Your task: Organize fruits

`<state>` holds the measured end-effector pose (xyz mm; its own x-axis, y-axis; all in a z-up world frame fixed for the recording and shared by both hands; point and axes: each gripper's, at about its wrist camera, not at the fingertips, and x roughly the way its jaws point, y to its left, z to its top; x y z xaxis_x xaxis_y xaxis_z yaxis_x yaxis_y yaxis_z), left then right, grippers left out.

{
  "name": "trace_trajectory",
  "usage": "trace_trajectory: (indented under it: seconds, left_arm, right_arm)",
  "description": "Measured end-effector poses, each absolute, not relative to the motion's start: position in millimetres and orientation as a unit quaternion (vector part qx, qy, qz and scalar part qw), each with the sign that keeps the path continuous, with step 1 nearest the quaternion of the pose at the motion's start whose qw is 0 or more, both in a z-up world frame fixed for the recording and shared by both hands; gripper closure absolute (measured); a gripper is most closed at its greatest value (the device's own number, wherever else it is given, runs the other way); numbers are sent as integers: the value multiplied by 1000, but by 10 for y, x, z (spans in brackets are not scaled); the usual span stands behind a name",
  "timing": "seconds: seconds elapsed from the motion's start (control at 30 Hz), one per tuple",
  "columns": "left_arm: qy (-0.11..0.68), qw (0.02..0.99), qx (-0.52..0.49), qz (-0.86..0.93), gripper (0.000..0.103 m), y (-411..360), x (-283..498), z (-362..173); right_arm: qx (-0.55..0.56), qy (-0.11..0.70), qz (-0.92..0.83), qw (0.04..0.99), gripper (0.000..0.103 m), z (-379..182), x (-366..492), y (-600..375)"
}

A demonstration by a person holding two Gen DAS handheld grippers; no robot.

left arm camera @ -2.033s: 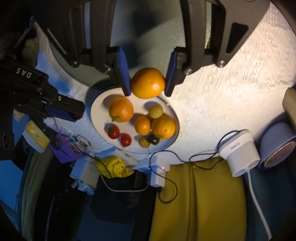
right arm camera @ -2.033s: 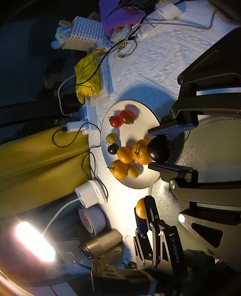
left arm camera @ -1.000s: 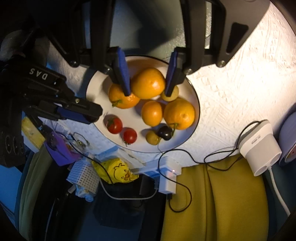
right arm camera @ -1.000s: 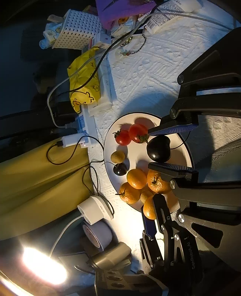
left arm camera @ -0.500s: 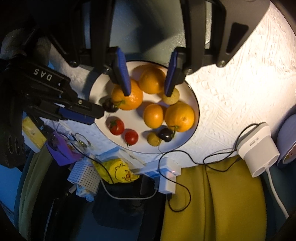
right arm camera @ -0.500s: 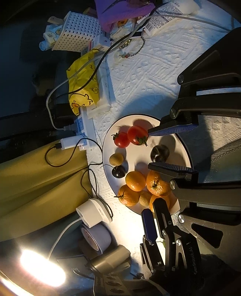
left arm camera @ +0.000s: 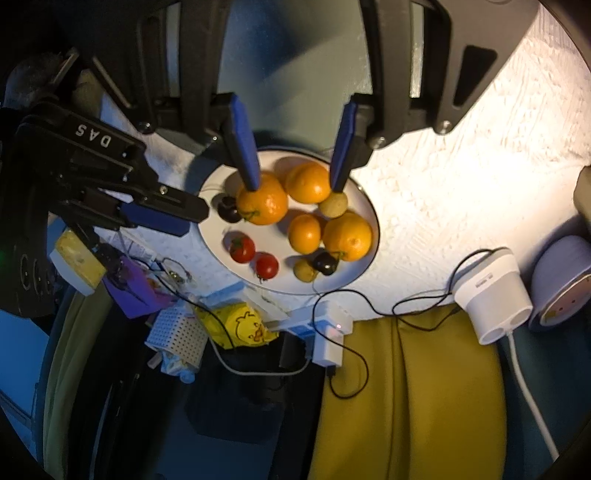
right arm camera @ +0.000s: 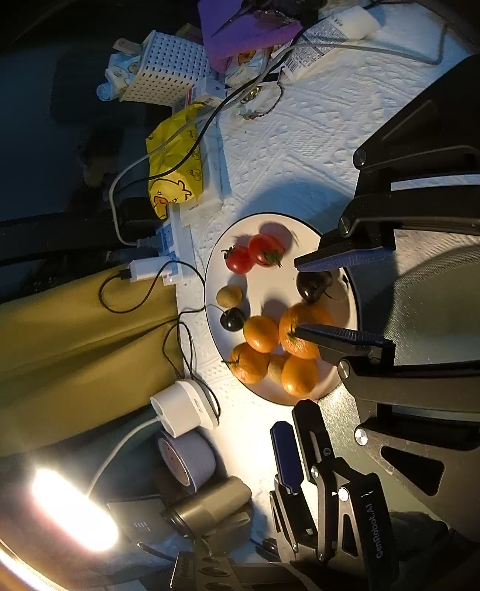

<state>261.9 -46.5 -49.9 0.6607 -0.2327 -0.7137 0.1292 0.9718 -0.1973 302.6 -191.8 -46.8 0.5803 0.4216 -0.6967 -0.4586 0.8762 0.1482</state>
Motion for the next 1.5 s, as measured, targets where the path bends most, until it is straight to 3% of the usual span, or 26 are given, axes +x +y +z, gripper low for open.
trace_trajectory:
  seconds: [1.37, 1.5]
  left_arm:
    - [296, 951, -43, -80, 59, -362, 1153, 180]
    - [283, 955, -43, -73, 54, -328, 1018, 252]
  right_arm:
    - [-60, 307, 261, 914, 71, 222, 1642, -1756]
    - [-61, 297, 262, 916, 71, 297, 1517, -1747]
